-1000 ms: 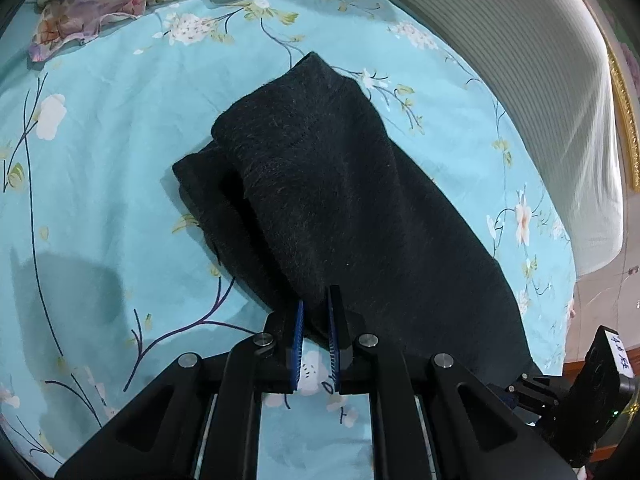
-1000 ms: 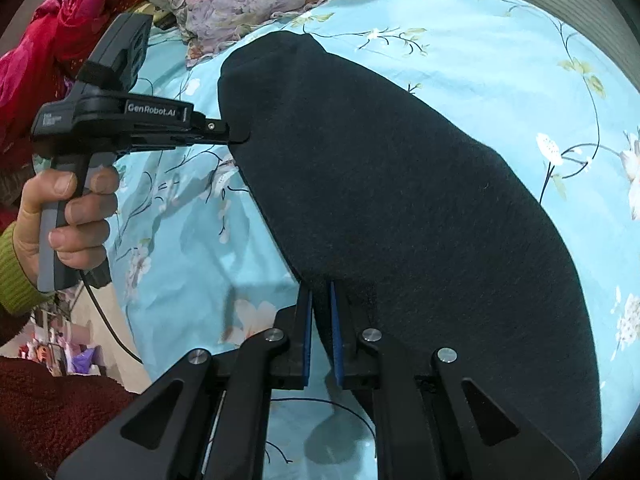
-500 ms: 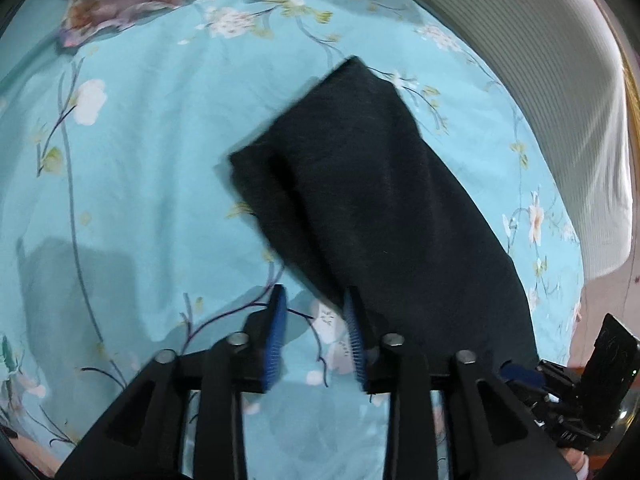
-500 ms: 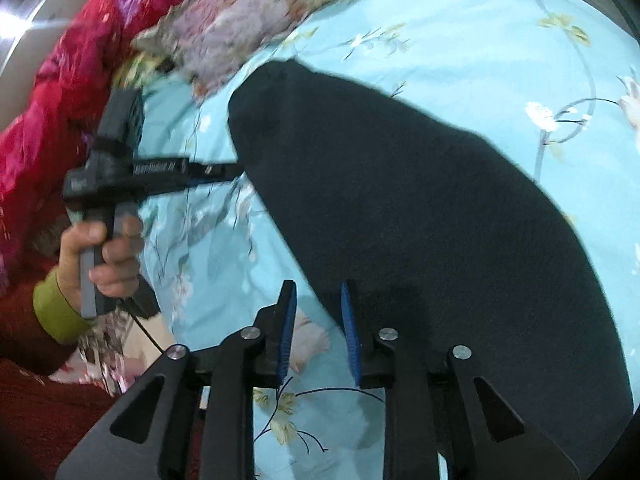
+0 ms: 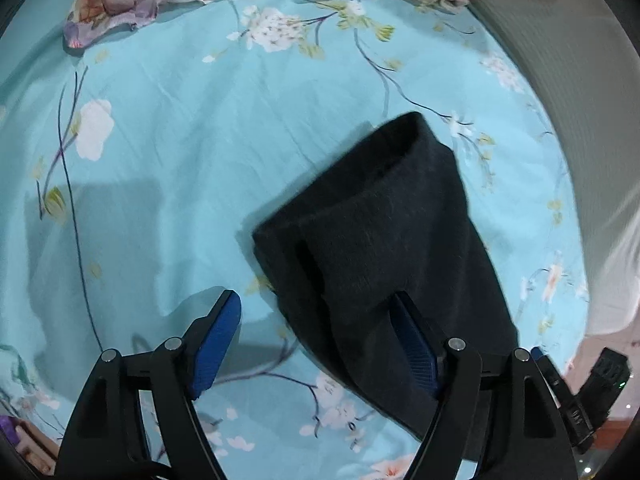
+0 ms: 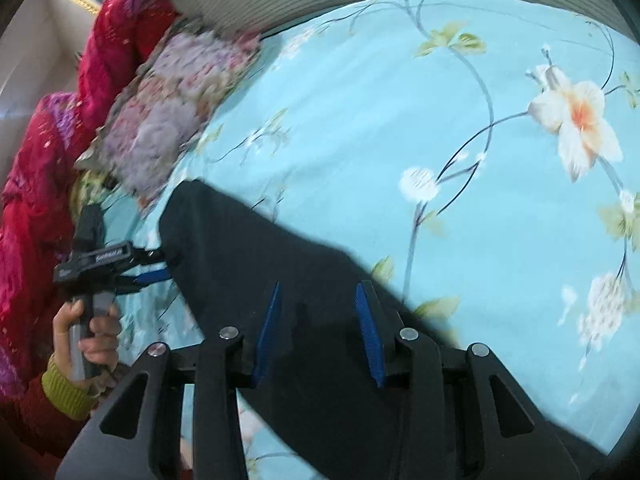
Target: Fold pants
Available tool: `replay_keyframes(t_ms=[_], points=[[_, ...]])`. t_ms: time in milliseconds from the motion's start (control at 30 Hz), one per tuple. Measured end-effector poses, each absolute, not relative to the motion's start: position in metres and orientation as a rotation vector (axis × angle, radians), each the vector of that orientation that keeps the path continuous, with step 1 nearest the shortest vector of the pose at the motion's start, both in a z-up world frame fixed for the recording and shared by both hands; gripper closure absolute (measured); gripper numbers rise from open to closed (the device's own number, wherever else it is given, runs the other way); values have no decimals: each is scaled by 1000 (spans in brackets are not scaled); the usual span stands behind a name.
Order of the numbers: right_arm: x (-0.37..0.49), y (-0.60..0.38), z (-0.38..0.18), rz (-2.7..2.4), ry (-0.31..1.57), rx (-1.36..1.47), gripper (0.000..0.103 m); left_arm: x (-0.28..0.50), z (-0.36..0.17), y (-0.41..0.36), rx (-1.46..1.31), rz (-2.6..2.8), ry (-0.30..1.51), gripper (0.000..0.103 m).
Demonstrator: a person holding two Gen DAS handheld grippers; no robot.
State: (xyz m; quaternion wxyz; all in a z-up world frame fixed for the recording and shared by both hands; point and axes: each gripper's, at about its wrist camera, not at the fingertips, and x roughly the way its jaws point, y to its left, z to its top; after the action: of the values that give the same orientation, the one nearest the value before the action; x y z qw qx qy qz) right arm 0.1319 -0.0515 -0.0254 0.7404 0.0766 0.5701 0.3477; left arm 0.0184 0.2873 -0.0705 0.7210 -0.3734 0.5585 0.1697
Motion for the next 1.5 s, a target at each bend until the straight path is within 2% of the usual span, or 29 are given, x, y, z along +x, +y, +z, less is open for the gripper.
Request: replay_keyframes(t_ms=[167,467,567,600,633,667,767,967,1067,1233,1333,1467,1500], points=[[161,-44,-38,752,1278,140,63,27,-77,287,-794,378,1265,26],[176,-13,-78,803,1378,19,63,40,-87,271,-675,382,1232,34],[170,-7,-78,844,1419,23,64,47,-86,260,-617,351,1209,51],[166,-6,-78,862,1422,0,70,48,-84,257,-597,339,1204,55],[159,-2,-76,882,1411,-49,83,49,-82,255,-587,322,1196,68],[155,0,-75,892,1406,-68,85,49,-79,252,-585,303,1187,79],[141,7,-51,876,1326,-170,90,41,-53,245,-546,241,1115,87],[135,0,14,810,1094,-230,92,12,-4,244,-506,182,971,87],[146,6,3,740,1076,-235,93,16,-8,247,-466,170,963,87],[151,37,-36,643,1081,-354,93,49,-46,243,-234,220,1043,86],[155,43,-56,583,1106,-391,91,58,-74,239,-93,264,1111,79],[157,30,-42,547,1096,-308,84,47,-62,228,29,336,1097,52],[156,23,-34,532,1091,-276,80,41,-54,229,32,356,1079,52]])
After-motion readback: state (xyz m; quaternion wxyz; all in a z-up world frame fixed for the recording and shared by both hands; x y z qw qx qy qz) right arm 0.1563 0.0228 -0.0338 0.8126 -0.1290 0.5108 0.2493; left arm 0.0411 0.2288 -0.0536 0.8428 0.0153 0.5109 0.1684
